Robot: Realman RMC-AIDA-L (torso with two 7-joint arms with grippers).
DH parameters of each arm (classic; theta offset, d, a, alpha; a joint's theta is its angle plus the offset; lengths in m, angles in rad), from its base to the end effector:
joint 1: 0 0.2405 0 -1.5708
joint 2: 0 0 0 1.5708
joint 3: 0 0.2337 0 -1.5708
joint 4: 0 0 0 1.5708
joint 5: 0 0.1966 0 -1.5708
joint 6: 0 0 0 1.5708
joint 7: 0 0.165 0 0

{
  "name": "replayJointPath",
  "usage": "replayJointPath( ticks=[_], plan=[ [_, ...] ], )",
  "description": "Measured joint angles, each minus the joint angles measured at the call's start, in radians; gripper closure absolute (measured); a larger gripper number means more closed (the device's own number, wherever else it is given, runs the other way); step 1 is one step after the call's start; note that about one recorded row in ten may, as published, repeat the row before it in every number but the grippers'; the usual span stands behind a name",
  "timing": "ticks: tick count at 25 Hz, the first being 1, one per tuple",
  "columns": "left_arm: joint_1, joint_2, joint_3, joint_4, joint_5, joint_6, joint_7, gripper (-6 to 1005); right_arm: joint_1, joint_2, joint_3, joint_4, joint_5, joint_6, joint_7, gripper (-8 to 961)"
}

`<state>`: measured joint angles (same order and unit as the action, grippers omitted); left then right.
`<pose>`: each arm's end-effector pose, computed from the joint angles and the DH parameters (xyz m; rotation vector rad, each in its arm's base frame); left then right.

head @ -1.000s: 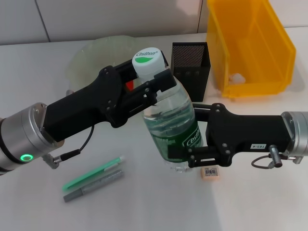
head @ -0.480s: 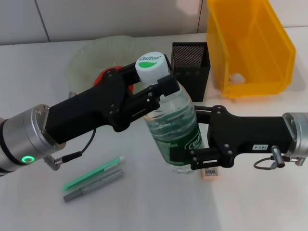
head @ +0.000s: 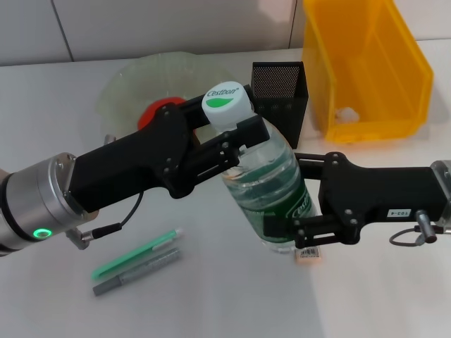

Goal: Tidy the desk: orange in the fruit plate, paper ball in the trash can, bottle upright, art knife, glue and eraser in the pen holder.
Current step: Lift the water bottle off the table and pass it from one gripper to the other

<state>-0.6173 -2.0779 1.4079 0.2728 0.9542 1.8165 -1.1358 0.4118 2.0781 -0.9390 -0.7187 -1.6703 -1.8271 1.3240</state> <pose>-0.1264 0.2745 -0.0281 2.5698 0.4192 1.6448 0.1889 0.2641 -0.0003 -2.8737 0.3884 1.1186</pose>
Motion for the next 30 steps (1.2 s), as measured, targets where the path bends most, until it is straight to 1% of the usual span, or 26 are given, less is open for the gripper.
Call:
replayJointPath(
  ticks=[4, 8, 13, 25, 30],
  plan=[
    [-0.002, 0.001, 0.009, 0.008, 0.002, -0.010, -0.004, 543, -0.010, 0.000, 0.000, -0.035, -0.007, -0.012, 0.028, 153],
    [-0.002, 0.003, 0.015, 0.016, 0.004, -0.020, -0.013, 543, -0.025, 0.000, 0.001, -0.108, -0.033, -0.019, 0.083, 153],
    [-0.002, 0.005, 0.018, 0.024, 0.004, -0.023, -0.020, 544, -0.034, 0.000, 0.000, -0.163, -0.056, -0.033, 0.124, 154],
    [-0.002, 0.006, 0.021, 0.038, 0.027, -0.034, -0.038, 542, -0.054, 0.001, 0.007, -0.248, -0.078, -0.053, 0.171, 154],
    [0.006, 0.011, 0.021, 0.060, 0.028, -0.034, -0.048, 544, -0.061, -0.001, 0.014, -0.264, -0.079, -0.067, 0.188, 154]
  ],
)
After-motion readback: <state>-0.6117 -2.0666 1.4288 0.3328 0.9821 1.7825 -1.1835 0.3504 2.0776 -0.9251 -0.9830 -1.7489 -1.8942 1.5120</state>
